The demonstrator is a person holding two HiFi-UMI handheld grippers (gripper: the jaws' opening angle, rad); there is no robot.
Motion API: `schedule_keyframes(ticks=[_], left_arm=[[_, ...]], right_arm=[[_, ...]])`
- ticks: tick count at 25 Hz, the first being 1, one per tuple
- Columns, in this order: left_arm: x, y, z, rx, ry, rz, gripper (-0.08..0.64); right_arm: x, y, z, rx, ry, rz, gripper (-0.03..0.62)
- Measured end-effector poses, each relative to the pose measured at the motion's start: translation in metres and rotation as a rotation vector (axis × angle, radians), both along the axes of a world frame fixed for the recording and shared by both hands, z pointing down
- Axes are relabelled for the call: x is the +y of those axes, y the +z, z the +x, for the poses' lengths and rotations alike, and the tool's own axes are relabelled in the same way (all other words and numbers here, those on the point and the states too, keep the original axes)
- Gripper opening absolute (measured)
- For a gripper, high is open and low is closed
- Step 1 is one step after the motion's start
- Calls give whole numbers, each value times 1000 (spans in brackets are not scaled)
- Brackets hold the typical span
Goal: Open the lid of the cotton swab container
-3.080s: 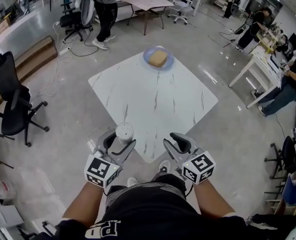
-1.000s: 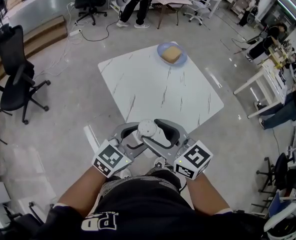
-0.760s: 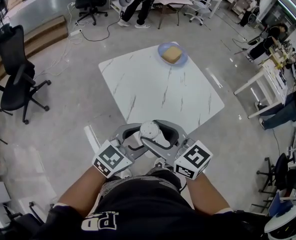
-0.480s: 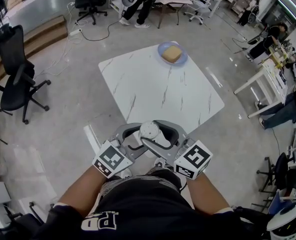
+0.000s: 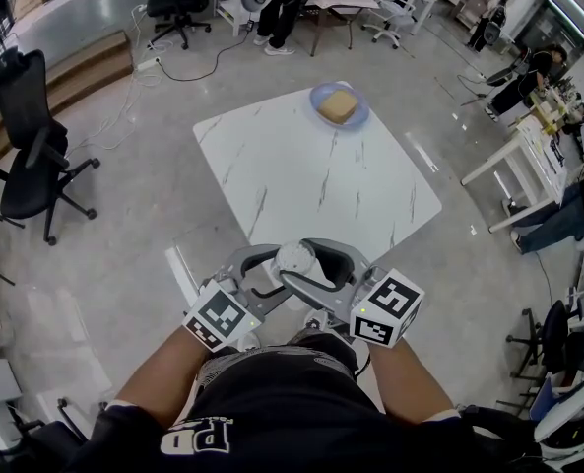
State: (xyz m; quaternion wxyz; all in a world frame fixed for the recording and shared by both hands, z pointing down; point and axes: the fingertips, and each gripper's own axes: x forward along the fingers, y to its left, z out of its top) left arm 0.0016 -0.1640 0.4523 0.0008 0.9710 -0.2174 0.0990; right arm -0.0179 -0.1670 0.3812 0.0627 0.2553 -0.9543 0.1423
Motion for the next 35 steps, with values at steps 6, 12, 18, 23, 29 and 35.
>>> schedule_keyframes(ticks=[6,12,18,23,29,35], left_arm=[[1,7,0,-10,-7,-2,301],[6,9,2,-8,0,-4,301],[9,8,3,3,18,-17,301],[12,13,4,-7,27,-22,301],[16,10,5,11,44,-34,301],[24,8,11,17,77,-32,301]], right_arm=[[-3,-6,1,49,37,82,249],[2,-9,3,79,44,115,247],[1,-14,3,94,18,121,242],[-1,-19,0,93,5,148,242],[-3,-27,-2,72,-24,151,238],[-5,-31,0,37,-36,141,230]])
